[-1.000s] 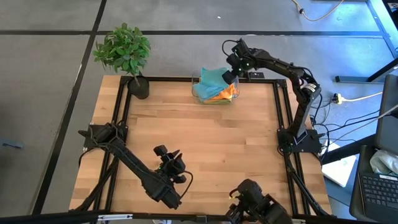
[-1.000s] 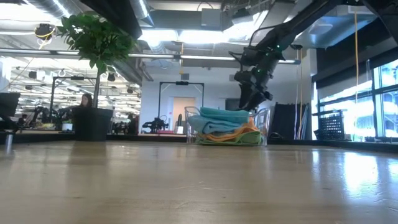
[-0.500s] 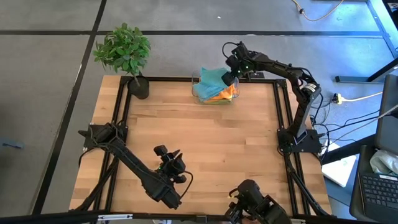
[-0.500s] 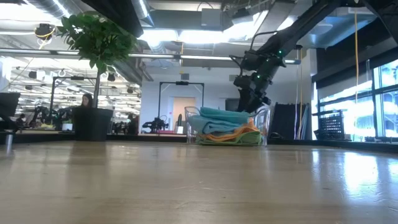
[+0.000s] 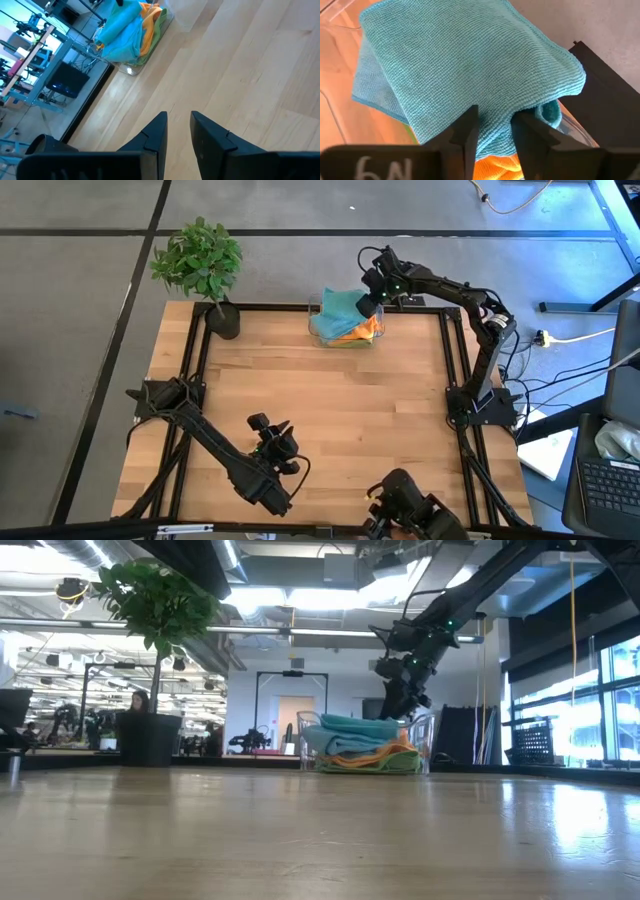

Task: Fold microfiber towels
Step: Put the folded blue microfiber towel into the transparent bin

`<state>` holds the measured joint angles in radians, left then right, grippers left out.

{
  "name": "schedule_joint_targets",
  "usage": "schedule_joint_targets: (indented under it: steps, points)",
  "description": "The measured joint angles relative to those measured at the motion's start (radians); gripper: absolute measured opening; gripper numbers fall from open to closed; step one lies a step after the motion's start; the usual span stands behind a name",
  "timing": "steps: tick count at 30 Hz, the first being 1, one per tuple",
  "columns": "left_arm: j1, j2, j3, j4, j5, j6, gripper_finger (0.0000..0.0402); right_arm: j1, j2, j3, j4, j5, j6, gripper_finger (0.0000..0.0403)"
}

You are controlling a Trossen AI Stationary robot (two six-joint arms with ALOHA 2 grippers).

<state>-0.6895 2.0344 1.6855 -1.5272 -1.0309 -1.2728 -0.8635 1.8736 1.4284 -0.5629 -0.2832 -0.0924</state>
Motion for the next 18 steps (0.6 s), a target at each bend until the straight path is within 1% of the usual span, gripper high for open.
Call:
schedule_joint_targets:
  steps: [6,10,12,15,16,18]
  points:
    - [0.0,0.0,0.0,0.0,0.0,0.0,0.0076,0.0,-0.008,0.0,-0.015,0.001,-0.021,0.0057]
    - [0.0,0.0,0.0,0.002,0.0,0.0,0.0076,0.0,-0.045,0.001,-0.087,0.031,-0.06,0.0014]
    - [0.0,0.0,0.0,0.002,0.0,0.0,0.0076,0.0,-0.069,0.001,-0.142,0.063,-0.094,0.0008]
    - [0.0,0.0,0.0,0.003,-0.001,0.0,0.0077,0.0,-0.101,0.001,-0.196,0.136,-0.101,0.0018]
    - [0.0,0.0,0.0,0.003,-0.002,0.0,0.0077,0.0,-0.105,0.002,-0.209,0.149,-0.094,0.0023]
    - [0.0,0.0,0.0,0.003,-0.006,0.0,0.0077,0.0,-0.104,0.001,-0.221,0.14,-0.069,0.003]
